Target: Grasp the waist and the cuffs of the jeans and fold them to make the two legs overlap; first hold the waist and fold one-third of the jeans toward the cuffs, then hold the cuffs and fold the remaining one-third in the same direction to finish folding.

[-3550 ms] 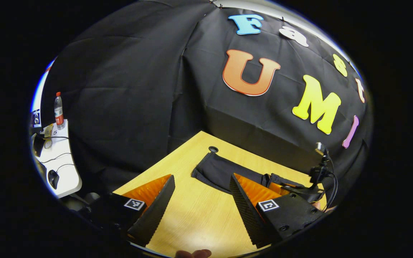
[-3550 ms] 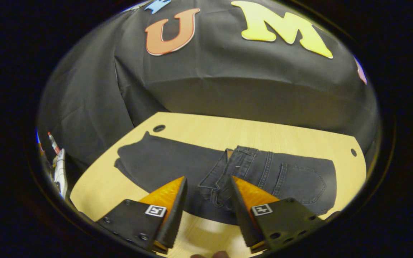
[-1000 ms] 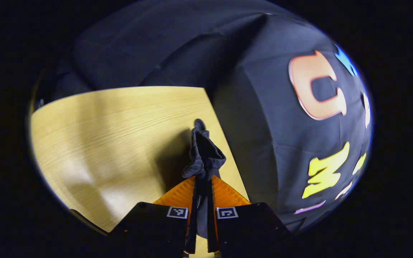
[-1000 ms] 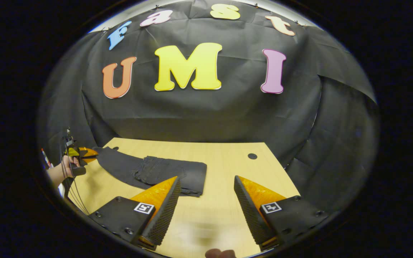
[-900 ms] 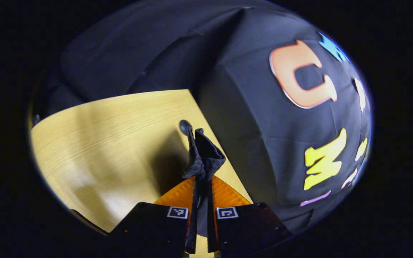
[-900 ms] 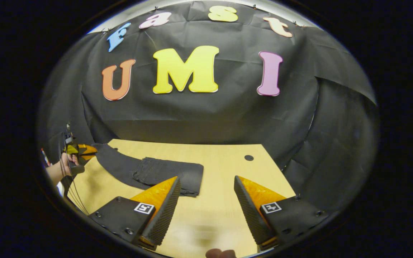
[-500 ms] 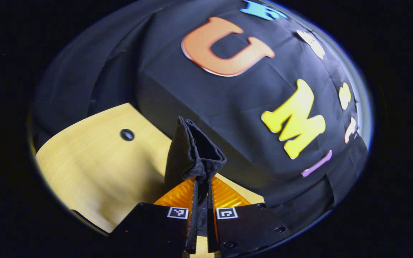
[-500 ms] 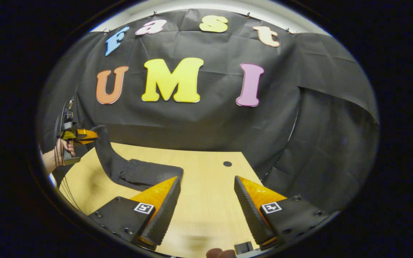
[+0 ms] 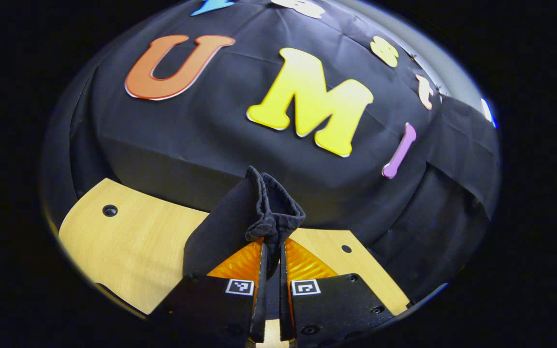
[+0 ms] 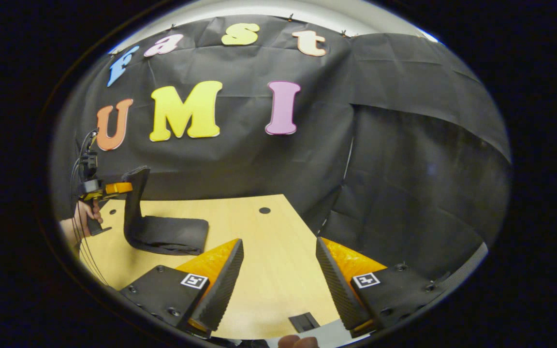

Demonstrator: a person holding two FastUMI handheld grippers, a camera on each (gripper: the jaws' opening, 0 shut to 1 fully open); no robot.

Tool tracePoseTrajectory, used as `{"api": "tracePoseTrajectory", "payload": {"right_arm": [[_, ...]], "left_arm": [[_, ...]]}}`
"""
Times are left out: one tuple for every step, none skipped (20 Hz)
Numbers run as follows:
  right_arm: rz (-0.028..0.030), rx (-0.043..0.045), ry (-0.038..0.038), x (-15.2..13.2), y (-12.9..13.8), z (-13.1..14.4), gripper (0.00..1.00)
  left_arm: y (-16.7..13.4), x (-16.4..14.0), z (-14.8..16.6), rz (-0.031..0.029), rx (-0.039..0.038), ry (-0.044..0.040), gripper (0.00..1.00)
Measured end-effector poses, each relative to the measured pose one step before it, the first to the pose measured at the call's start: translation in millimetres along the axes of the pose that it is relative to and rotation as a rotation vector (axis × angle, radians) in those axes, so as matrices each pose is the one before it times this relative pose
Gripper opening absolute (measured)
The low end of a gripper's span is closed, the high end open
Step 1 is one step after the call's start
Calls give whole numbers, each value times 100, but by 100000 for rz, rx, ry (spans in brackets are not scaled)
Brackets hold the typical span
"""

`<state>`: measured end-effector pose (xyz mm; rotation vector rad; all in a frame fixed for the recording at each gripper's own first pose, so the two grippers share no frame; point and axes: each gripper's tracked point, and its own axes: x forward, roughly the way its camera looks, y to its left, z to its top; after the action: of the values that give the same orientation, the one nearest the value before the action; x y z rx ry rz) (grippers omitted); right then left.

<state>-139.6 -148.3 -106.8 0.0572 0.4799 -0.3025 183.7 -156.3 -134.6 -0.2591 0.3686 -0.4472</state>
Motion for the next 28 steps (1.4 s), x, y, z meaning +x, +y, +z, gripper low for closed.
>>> {"api": "tracePoseTrajectory", "payload": {"right_arm": [[-1325,1024,723,11,-460,-198,93],[-927,1140,379,-107,-256,-108,90],[-871,420,242,-109,-301,-64,91],[-814,-236,279,-129,-236,-170,90],[-512,-465,513,34,-206,-232,90],[-521,-408,773,-62,-172,-319,93],[-362,-182,817,-23,-174,-234,90],[-491,82,957,79,-246,-206,90],[-272,109,904,21,-136,-224,90],[12,-10,1057,218,99,-199,90],[104,-816,871,84,67,-117,90],[128,-1287,299,183,77,10,92],[336,-1204,80,29,162,209,90],[498,-1094,94,100,98,192,90],[572,-1006,171,61,161,126,91],[215,-906,133,78,2,69,91],[250,-482,114,108,110,107,93],[318,-491,179,200,108,65,93],[267,-884,-8,104,176,49,93],[523,-713,-547,79,188,212,91],[807,-328,-548,72,365,224,91],[833,-93,-4,149,254,-46,91],[1107,349,-112,62,338,98,91],[1045,519,-403,147,250,104,93],[927,336,-558,122,420,226,91],[988,303,-500,257,308,131,91],[1118,409,-541,94,366,195,91],[1334,325,-934,161,346,309,91]], "left_arm": [[-721,409,-740,1109,3832,205,14],[-755,383,-698,931,3690,-97,14],[-930,419,-676,468,3727,45,14],[-977,269,-793,74,3921,432,14],[-726,399,-1065,-228,3776,1007,14],[-774,383,-1100,-931,2976,1317,14],[-552,708,-1249,-1098,1804,1689,15],[-539,542,-1202,-1170,1037,1885,16],[-562,597,-1555,-1151,1633,1822,17],[-693,734,-1332,-731,1750,2056,18],[-667,508,-1309,-737,1335,2411,19],[-526,678,-1070,-578,405,2351,19],[-426,723,-1071,-295,-815,2020,21],[-218,566,-748,533,-1360,1456,22],[-370,297,-862,-358,-2104,2024,24],[-492,478,-966,-146,-2838,2323,28],[-201,235,-299,1023,-1372,590,41],[-96,96,36,1426,-338,-565,48],[-447,-79,71,-600,-935,-327,68],[-842,-123,82,-1611,-1462,-34,59],[-630,-314,116,-1054,-846,66,75],[-220,-211,55,-177,-277,-36,90],[-283,-481,3,-1311,-689,470,97],[-419,-355,77,-1841,-1414,230,97],[-718,-432,180,-3070,-2446,-277,97],[-742,-549,268,-3104,-2737,-615,97],[-531,-563,416,-2212,-2264,-702,97],[-229,-718,357,-340,-1956,-724,97]]}}
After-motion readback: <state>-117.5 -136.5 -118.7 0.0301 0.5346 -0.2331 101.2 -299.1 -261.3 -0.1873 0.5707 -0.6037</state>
